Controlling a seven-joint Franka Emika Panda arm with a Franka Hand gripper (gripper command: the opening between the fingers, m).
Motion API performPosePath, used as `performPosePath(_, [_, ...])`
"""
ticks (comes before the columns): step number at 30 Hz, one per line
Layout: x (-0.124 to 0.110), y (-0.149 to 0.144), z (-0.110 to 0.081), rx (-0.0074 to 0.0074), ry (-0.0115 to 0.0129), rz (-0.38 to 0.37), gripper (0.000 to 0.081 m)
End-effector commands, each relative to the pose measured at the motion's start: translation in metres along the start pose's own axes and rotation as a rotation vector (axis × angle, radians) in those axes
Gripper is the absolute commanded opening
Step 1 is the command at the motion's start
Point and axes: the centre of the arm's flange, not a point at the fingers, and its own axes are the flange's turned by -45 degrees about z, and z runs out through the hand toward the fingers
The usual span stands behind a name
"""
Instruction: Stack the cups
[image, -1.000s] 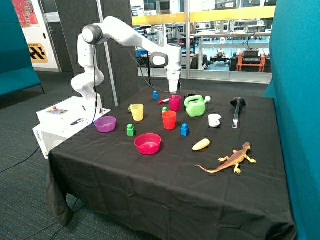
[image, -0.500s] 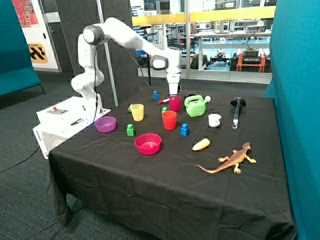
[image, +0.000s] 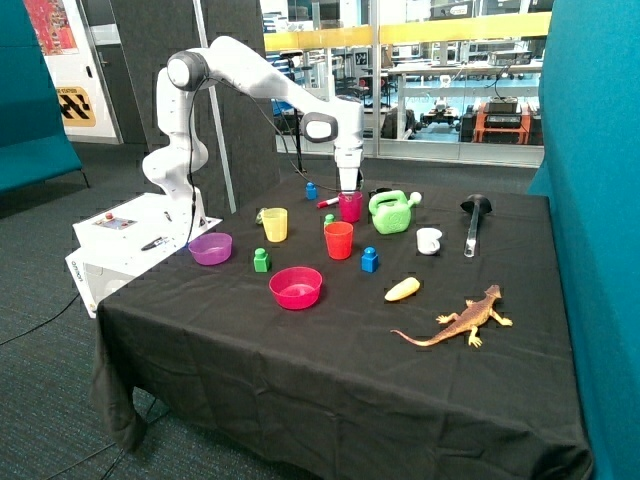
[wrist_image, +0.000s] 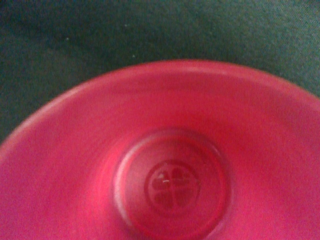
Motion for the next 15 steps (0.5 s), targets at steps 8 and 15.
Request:
performPosePath(8, [0.0026, 0.0049, 0.0151, 0.0013, -0.0026, 0.006, 0.0343])
performPosePath(15, [0.0054, 0.0033, 0.017, 0.0013, -0.0026, 0.009, 0.028])
